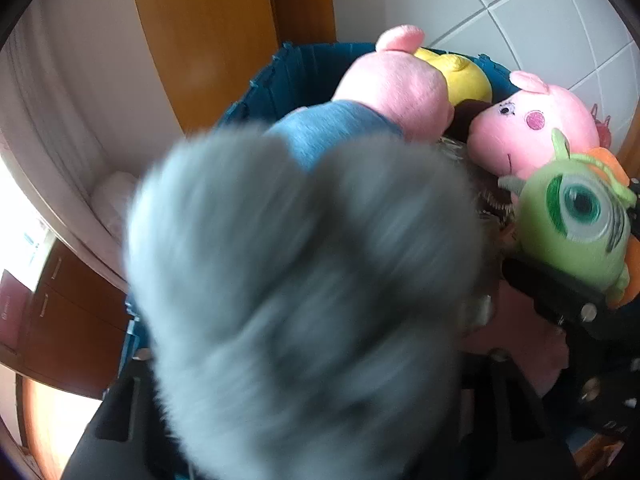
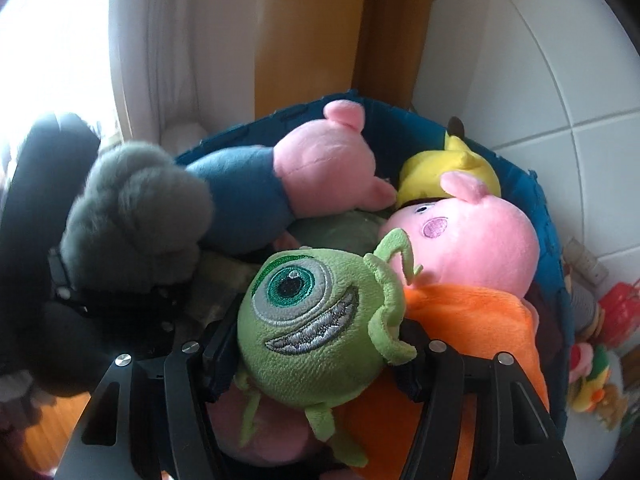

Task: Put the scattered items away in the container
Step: 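Lower both tools into the crate and release the grey and green plushes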

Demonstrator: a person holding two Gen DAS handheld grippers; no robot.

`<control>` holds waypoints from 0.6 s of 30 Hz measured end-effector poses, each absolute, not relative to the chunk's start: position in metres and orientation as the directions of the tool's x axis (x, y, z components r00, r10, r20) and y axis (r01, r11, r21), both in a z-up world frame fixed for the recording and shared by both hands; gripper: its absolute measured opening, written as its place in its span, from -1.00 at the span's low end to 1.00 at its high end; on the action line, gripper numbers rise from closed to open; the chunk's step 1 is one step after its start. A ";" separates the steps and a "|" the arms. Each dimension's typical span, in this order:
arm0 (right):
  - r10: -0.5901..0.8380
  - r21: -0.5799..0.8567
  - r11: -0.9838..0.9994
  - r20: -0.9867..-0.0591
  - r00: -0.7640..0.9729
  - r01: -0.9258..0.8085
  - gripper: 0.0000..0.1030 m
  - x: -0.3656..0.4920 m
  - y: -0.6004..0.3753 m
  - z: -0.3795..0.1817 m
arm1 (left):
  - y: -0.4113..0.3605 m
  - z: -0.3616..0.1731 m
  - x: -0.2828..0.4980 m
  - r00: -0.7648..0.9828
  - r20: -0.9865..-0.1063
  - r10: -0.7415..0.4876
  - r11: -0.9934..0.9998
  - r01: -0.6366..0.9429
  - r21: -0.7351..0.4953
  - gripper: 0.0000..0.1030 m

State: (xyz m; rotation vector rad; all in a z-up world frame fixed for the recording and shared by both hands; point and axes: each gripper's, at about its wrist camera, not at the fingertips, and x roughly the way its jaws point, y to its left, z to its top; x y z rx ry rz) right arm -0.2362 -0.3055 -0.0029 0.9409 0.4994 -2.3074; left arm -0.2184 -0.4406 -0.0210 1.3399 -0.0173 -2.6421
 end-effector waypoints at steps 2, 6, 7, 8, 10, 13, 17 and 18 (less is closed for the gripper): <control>-0.366 -0.132 -0.754 -0.730 -0.577 0.644 0.27 -0.235 -0.307 -0.004 | -0.442 -0.020 -0.216 -0.585 -0.792 -0.174 -0.982 0.158 0.100 0.21; -0.352 -0.147 -0.749 -0.737 -0.577 0.646 0.32 -0.233 -0.310 -0.005 | -0.446 -0.014 -0.213 -0.599 -0.784 -0.166 -0.983 0.164 0.082 0.27; -0.353 -0.148 -0.747 -0.738 -0.575 0.648 0.36 -0.233 -0.312 -0.005 | -0.446 -0.013 -0.212 -0.602 -0.781 -0.165 -0.983 0.166 0.081 0.32; -0.354 -0.149 -0.744 -0.739 -0.574 0.651 0.42 -0.234 -0.313 -0.005 | -0.446 -0.012 -0.211 -0.606 -0.778 -0.165 -0.983 0.167 0.079 0.33; -0.359 -0.149 -0.740 -0.737 -0.572 0.656 0.46 -0.232 -0.314 -0.005 | -0.445 -0.010 -0.210 -0.613 -0.773 -0.165 -0.983 0.169 0.076 0.33; -0.364 -0.147 -0.742 -0.731 -0.577 0.654 0.46 -0.230 -0.314 -0.004 | -0.445 -0.006 -0.208 -0.624 -0.764 -0.164 -0.983 0.172 0.070 0.33; -0.374 -0.137 -0.749 -0.721 -0.583 0.649 0.48 -0.228 -0.313 -0.003 | -0.444 -0.002 -0.204 -0.638 -0.753 -0.163 -0.982 0.176 0.063 0.33; -0.375 -0.135 -0.749 -0.720 -0.584 0.648 0.49 -0.226 -0.313 -0.002 | -0.443 -0.002 -0.202 -0.640 -0.750 -0.166 -0.982 0.178 0.065 0.33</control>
